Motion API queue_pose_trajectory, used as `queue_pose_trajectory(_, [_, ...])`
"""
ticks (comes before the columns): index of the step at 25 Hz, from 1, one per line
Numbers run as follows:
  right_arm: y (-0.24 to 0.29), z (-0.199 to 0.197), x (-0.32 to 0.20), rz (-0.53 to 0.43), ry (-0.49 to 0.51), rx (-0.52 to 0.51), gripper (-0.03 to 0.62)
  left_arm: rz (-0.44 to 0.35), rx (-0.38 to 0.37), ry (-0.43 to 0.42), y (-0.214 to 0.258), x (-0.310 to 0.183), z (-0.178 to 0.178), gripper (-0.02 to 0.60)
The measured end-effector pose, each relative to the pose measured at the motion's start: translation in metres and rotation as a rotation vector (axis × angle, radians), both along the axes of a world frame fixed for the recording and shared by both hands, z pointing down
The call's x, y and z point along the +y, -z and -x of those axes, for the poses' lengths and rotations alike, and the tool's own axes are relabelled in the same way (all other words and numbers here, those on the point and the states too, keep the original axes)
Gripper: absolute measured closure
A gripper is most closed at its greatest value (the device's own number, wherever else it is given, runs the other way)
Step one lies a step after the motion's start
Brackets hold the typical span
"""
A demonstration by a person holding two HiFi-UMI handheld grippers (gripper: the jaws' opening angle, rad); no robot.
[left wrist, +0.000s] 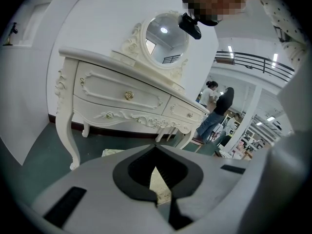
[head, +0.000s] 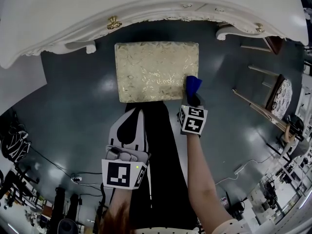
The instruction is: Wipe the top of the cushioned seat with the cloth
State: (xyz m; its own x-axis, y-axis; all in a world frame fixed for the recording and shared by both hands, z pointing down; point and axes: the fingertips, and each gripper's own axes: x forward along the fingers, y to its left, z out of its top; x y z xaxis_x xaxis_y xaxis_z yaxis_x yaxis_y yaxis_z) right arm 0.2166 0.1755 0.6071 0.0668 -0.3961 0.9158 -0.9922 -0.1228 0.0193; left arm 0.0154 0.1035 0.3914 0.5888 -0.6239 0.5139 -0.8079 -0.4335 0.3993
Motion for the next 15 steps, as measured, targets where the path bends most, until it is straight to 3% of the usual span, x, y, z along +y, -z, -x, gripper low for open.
queue_pose_trajectory(15, [0.001,0.052,-0.007,-0.014,0.060,-0.065,0.533,-0.001,0.006,0.008,0.000,-0.006,0.007,0.583])
